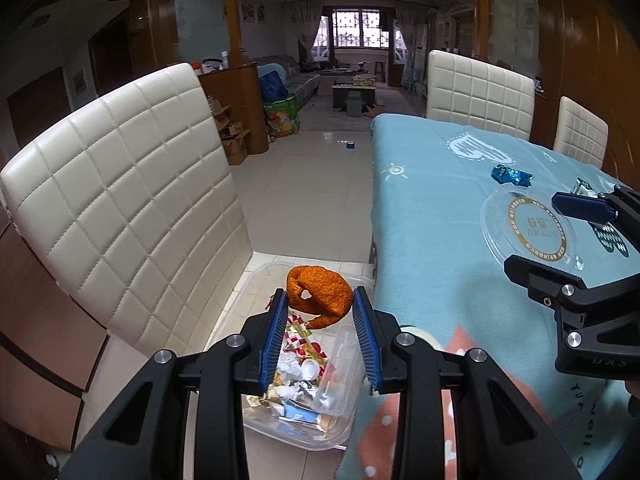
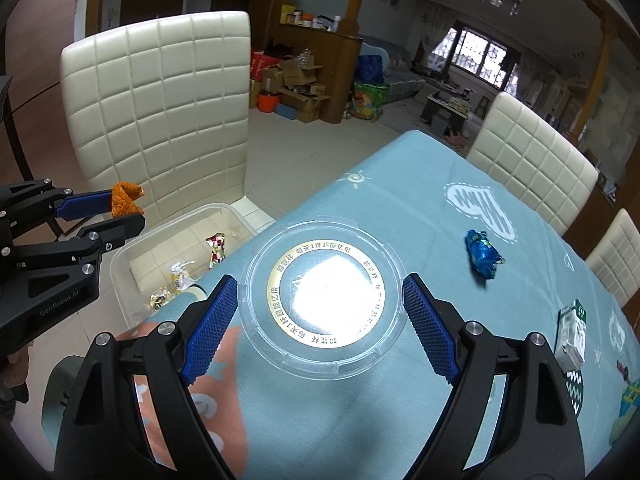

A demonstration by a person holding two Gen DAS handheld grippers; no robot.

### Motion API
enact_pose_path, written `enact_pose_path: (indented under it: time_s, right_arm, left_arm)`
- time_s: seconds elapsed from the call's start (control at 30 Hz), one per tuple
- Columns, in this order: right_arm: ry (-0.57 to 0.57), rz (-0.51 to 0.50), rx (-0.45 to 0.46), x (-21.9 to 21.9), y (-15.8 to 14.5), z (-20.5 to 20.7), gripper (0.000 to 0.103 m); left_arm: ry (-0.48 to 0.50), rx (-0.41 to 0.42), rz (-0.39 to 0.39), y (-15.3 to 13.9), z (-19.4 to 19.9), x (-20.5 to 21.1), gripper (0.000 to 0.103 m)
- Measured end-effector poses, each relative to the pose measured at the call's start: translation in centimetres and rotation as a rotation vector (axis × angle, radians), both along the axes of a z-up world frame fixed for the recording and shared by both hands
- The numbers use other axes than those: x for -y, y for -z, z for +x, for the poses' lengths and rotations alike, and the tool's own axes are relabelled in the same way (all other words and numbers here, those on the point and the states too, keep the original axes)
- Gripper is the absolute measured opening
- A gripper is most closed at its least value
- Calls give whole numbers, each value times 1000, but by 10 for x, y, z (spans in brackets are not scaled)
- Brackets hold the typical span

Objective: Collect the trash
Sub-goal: 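Lift the orange piece and clear lid and carry them over the bin, then open the left tool to drop the orange piece into the bin, then open the right tool to drop the clear lid into the bin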

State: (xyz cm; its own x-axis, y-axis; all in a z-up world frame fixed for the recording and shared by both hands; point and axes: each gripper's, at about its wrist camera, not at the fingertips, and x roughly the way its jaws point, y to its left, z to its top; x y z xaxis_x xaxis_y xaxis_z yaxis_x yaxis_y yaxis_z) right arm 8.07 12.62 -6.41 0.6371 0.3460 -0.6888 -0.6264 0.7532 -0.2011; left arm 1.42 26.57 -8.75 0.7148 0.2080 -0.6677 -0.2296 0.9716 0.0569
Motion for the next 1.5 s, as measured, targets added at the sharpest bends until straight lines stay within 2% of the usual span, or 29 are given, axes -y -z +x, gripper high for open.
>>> enact_pose_path:
  time_s: [0.53, 0.67, 0.7, 0.8, 0.83, 1.07, 1.33, 1.4, 1.5]
  right_arm:
    - [-80, -30, 36, -43, 1, -16, 83]
    - [-98, -36, 41, -51, 4, -20, 83]
    - [-99, -38, 39, -52, 4, -19, 83]
    - [-95, -41, 32, -54, 6, -18, 83]
    - [-94, -41, 29, -54, 7, -17, 83]
    - [-127, -62, 45, -70, 6, -21, 83]
    - [-173, -45, 50, -89, 4, -21, 84]
    - [-169, -30, 44, -89, 4, -20, 94]
    - [-135, -21, 59, -84, 4, -17, 96]
  left_arm:
    - [-78, 12, 10, 7, -15, -32, 33]
    - [-85, -2, -12, 11, -14, -40, 34]
    - [-77, -9, -22, 12, -13, -41, 38]
    - [-97, -1, -30, 13, -15, -44, 85]
    - [-108, 11, -23, 12, -17, -45, 88]
    - [-151, 13, -62, 15, -24, -61, 88]
    - [-273, 40, -10, 9, -38, -79, 88]
    - [-280, 46, -20, 8, -40, -84, 88]
    - [-286, 49, -16, 6, -40, -84, 88]
